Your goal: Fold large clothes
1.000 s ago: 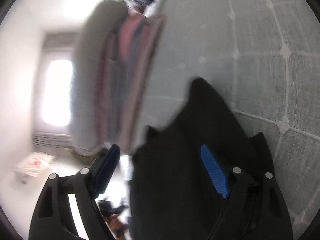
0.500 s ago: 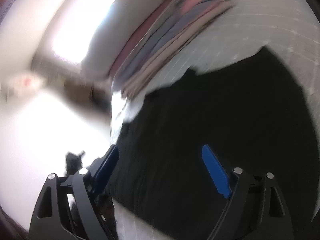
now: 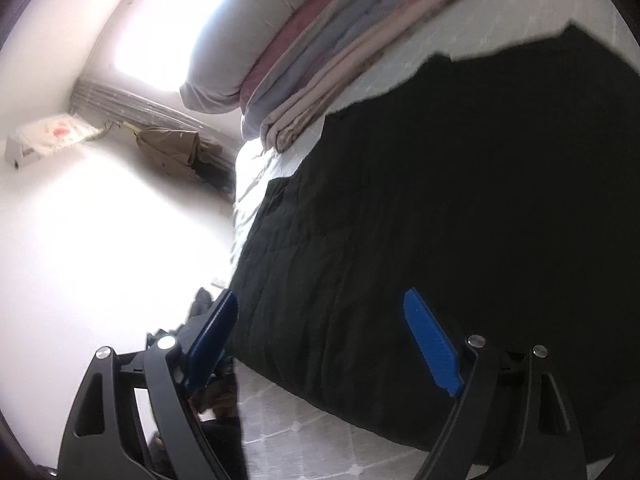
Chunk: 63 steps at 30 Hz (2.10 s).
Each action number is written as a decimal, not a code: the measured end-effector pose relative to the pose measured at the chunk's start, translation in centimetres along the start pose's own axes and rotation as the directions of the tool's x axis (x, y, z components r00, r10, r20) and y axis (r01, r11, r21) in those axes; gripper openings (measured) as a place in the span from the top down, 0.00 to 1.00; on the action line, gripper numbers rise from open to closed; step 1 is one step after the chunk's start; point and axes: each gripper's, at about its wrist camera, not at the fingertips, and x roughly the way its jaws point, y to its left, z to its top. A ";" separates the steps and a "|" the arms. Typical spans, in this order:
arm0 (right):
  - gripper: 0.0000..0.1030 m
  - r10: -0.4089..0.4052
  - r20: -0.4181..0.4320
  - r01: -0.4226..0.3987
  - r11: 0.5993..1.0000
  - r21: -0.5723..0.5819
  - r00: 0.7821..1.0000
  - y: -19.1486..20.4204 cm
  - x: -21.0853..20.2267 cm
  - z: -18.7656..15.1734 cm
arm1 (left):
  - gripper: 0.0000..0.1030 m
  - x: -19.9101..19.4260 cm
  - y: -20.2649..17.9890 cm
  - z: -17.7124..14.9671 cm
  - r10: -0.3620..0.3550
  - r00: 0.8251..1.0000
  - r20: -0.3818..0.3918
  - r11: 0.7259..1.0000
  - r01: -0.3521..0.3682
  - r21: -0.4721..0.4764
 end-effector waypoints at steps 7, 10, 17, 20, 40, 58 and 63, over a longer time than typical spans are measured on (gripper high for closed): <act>0.20 -0.056 0.078 0.054 0.998 0.024 0.995 -1.8 -3.9 1.2 | 0.16 4.3 -0.4 0.1 0.081 0.996 -0.029 0.996 -0.080 0.027; 0.20 -0.076 0.083 0.073 0.997 0.036 0.994 -3.0 -4.3 1.0 | 0.16 4.5 -0.5 0.5 0.065 0.998 -0.007 0.998 -0.065 0.009; 0.20 -0.148 0.066 0.150 0.988 -0.032 0.987 -2.5 -3.2 0.4 | 0.51 5.8 -1.2 0.9 0.084 0.993 0.085 0.996 -0.083 -0.011; 0.20 -0.223 0.070 0.230 0.966 -0.115 0.972 -1.1 -2.2 0.5 | 0.75 5.3 -0.1 0.4 0.012 0.995 0.094 0.999 -0.008 -0.041; 0.20 -0.227 0.248 0.120 0.917 0.381 0.942 -14.2 -21.1 -6.4 | 0.81 3.6 -0.5 0.0 0.010 0.993 0.117 1.000 -0.009 -0.011; 0.56 0.098 0.343 -0.293 0.759 0.581 0.934 -25.0 -14.5 -9.2 | 0.80 3.8 -0.7 0.2 0.053 0.992 0.119 0.998 -0.048 -0.037; 0.75 0.069 0.356 -0.265 0.800 0.539 0.932 -24.3 -14.7 -9.0 | 0.80 4.0 -0.6 0.3 0.055 0.991 0.121 0.998 -0.051 -0.035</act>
